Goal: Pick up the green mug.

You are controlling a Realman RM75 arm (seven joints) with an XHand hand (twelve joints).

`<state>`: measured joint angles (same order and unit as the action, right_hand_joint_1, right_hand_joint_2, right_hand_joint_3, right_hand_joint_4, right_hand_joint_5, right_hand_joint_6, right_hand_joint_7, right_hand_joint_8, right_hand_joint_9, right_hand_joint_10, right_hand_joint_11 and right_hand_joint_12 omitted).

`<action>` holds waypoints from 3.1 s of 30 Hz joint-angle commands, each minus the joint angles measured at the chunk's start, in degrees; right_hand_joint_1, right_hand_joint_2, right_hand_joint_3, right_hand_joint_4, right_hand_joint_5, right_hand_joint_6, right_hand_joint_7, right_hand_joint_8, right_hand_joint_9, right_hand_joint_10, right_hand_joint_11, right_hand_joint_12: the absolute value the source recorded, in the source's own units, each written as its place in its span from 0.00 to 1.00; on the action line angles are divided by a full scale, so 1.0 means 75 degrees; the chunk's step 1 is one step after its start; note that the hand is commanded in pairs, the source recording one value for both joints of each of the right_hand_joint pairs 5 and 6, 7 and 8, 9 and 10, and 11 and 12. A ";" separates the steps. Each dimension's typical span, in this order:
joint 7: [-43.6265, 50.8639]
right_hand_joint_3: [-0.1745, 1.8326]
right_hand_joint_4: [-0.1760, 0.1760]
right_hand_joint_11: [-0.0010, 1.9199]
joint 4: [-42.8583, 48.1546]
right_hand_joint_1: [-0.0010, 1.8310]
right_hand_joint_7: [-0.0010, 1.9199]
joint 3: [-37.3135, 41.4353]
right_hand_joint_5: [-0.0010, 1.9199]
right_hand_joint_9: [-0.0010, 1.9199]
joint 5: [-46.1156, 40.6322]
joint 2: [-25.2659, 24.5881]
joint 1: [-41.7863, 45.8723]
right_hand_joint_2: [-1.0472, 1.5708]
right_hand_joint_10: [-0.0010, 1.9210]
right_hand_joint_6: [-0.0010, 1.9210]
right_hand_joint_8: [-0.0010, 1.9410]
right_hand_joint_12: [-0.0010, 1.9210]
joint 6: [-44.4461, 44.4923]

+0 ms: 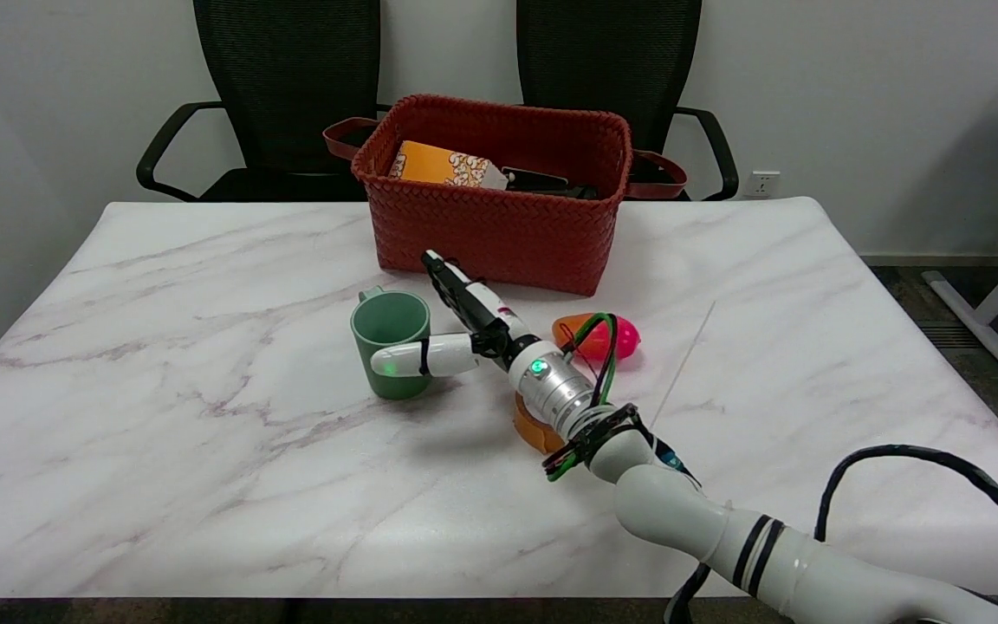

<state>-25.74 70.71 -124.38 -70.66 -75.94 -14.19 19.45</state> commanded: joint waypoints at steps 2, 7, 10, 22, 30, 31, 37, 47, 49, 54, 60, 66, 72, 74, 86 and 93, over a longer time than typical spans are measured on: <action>0.0007 0.00 0.50 0.01 -0.0297 0.59 0.00 -0.0057 0.00 0.00 0.0028 -0.0262 -0.0061 0.58 0.00 0.00 0.00 0.01 -0.0286; 0.0007 0.00 0.50 0.03 -0.0468 0.58 0.00 -0.0057 0.00 0.00 0.0028 -0.0390 -0.0051 0.59 0.00 0.00 0.00 0.03 -0.0208; 0.0007 0.00 0.50 0.04 -0.0588 0.58 0.00 -0.0057 0.00 0.00 0.0028 -0.0454 -0.0070 0.59 0.00 0.00 0.00 0.04 -0.0144; -0.0046 0.00 0.50 0.08 -0.1092 0.56 0.00 -0.0121 0.00 0.01 0.0209 -0.0816 -0.0112 0.61 0.01 0.00 0.00 0.08 0.0657; -0.0056 0.00 0.50 0.10 -0.1120 0.55 0.00 -0.0121 0.00 0.03 0.0192 -0.0863 -0.0134 0.62 0.03 0.00 0.00 0.10 0.0705; -0.0056 0.00 0.50 0.10 -0.1128 0.55 0.00 -0.0121 0.00 0.03 0.0179 -0.0872 -0.0144 0.62 0.03 0.00 0.00 0.10 0.0705; -0.0056 0.00 0.50 0.10 -0.1309 0.53 0.00 -0.0121 0.00 0.02 0.0198 -0.1076 -0.0206 0.63 0.02 0.00 0.00 0.10 0.0871; -0.0067 0.00 0.50 0.10 -0.1513 0.53 0.00 -0.0234 0.00 0.03 0.0198 -0.1223 -0.0358 0.63 0.03 0.00 0.00 0.10 0.0867; -0.0067 0.00 0.50 0.10 -0.1545 0.53 0.00 -0.0239 0.00 0.03 0.0198 -0.1265 -0.0370 0.63 0.03 0.00 0.00 0.10 0.0843; -0.0067 0.00 0.50 0.09 -0.1599 0.53 0.00 -0.0247 0.00 0.04 0.0209 -0.1351 -0.0400 0.63 0.04 0.00 0.00 0.09 0.0835; -0.0067 0.00 0.50 0.12 -0.1619 0.53 0.01 -0.0260 0.00 0.13 0.0209 -0.1353 -0.0411 0.63 0.13 0.00 0.01 0.12 0.0833; -0.0067 0.00 0.50 0.24 -0.1632 0.54 0.25 -0.0260 0.03 0.26 0.0177 -0.1364 -0.0413 0.66 0.26 0.03 0.25 0.24 0.0875; -0.0067 0.00 0.50 0.29 -0.1602 0.54 0.34 -0.0219 0.13 0.33 0.0145 -0.1375 -0.0434 0.69 0.33 0.13 0.33 0.29 0.0895; -0.0067 0.00 0.50 0.29 -0.1590 0.54 0.35 -0.0226 0.16 0.33 0.0145 -0.1375 -0.0434 0.70 0.33 0.16 0.34 0.29 0.1041; -0.0078 0.00 0.50 0.28 -0.1318 0.54 0.47 -0.0217 0.26 0.37 0.0198 -0.1325 -0.0330 0.70 0.37 0.26 0.46 0.28 0.1530; -0.0078 0.00 0.50 0.30 -0.0746 0.54 0.48 -0.0198 0.26 0.39 0.0198 -0.1098 -0.0306 0.70 0.39 0.26 0.47 0.30 0.1685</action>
<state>-26.28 59.86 -126.10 -69.42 -85.97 -17.01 29.08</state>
